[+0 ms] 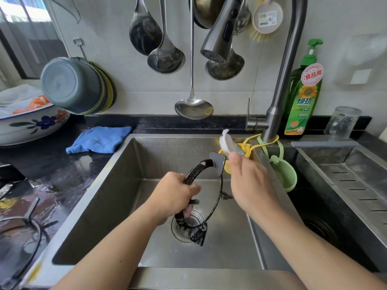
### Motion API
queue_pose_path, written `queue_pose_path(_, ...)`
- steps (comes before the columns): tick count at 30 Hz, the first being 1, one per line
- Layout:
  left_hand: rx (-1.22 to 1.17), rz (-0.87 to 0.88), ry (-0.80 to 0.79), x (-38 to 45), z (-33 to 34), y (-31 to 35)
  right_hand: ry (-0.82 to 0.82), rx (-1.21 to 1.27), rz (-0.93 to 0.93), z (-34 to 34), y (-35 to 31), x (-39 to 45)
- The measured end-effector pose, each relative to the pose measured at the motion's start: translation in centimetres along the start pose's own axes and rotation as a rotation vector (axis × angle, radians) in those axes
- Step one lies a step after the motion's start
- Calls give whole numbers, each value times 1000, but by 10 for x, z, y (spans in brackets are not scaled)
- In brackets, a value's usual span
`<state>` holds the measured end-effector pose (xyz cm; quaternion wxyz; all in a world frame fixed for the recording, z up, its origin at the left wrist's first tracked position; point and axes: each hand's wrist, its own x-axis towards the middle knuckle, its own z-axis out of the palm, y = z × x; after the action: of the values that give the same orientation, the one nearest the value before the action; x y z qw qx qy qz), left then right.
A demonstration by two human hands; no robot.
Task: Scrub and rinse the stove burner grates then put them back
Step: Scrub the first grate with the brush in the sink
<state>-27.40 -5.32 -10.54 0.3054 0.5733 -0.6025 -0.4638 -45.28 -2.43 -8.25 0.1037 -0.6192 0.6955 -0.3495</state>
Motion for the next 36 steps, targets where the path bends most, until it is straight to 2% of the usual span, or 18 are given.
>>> queue_pose_path(2, -8, -12, 27, 0, -1, 2, -121, -20, -54, 5, 3, -4)
queue_pose_path(5, 16, 15, 30, 0, -2, 2, -433, -8, -139, 18, 4, -10)
queue_pose_path(6, 27, 21, 28, -1, -2, 2, -460, -19, -146, 20, 5, -10)
queue_pose_path(12, 70, 58, 43, -1, 3, 5, -252, -71, 118, 15, 10, 9)
queue_pose_path(18, 43, 73, 44, 0, 2, 3, -486, 62, -102, 20, -2, -12)
queue_pose_path(20, 58, 81, 37, 0, 2, 3, -451, 32, -108, 20, -1, -8)
queue_pose_path(24, 142, 88, 56, -2, 3, 5, -296, -4, 86, 15, 6, 6)
queue_pose_path(27, 194, 102, 55, -5, 4, 8, -255, 18, 159, 15, 9, 8)
queue_pose_path(33, 167, 115, 89, -6, 0, 10, -383, 127, 30, 21, 1, -2)
queue_pose_path(36, 181, 118, 106, -5, -2, 10, -391, 102, 14, 20, 1, 1)
